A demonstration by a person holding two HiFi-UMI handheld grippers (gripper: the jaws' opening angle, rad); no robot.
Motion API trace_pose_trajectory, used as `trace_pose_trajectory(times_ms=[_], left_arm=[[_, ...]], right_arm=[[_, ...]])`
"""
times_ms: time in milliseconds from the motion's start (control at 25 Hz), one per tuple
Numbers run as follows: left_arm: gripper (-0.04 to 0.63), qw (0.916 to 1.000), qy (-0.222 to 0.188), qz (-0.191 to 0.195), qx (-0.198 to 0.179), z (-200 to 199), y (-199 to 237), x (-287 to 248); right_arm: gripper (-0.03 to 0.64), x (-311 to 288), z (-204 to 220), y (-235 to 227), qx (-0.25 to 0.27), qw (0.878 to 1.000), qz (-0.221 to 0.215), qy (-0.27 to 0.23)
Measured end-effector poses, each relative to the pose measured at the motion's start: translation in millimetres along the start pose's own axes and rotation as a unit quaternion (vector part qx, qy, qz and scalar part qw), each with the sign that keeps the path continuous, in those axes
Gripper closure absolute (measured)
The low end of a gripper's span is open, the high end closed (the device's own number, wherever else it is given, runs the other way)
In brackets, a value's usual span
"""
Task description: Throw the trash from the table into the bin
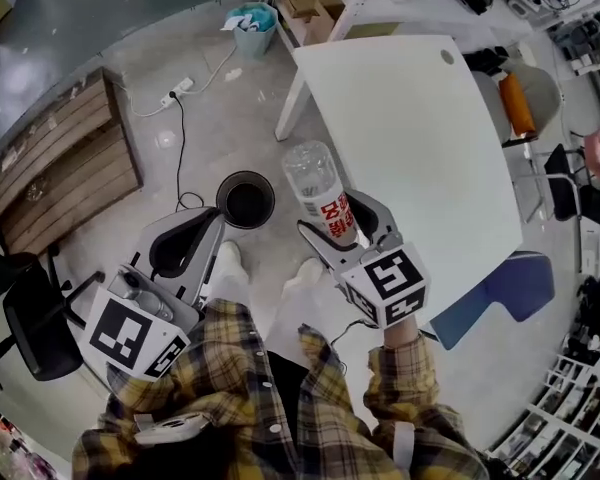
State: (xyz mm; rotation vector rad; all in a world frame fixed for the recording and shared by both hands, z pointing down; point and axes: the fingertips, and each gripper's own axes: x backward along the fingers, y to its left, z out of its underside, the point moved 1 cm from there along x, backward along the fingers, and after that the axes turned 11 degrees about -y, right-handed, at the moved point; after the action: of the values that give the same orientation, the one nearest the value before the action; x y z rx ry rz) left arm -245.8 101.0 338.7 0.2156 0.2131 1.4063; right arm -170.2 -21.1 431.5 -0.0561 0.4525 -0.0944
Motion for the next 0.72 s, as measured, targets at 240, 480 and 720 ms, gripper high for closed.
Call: trace_pose_trajectory(times_ms=[240,480,720], left_arm=[[0.588,0.9991,0.019,0.031,0.02,2.7,71.0,5.4],[0.588,0.9982,0.033,0.03,0.039,28.2,105.3,4.9],[0.588,0.9967,0.033,0.001,0.075,64.1,124.2,-1.8]], right_arm=[[0.313,-81.8,7.3,13.4,-0.004,0.999,0.011,0.044],[0.313,-138.5,42.5,23.3,-0.005,0.996,-0.003,0.085],[0.313,-188.0,118.9,26.9,0.008,0.988,-0.046,0.146]])
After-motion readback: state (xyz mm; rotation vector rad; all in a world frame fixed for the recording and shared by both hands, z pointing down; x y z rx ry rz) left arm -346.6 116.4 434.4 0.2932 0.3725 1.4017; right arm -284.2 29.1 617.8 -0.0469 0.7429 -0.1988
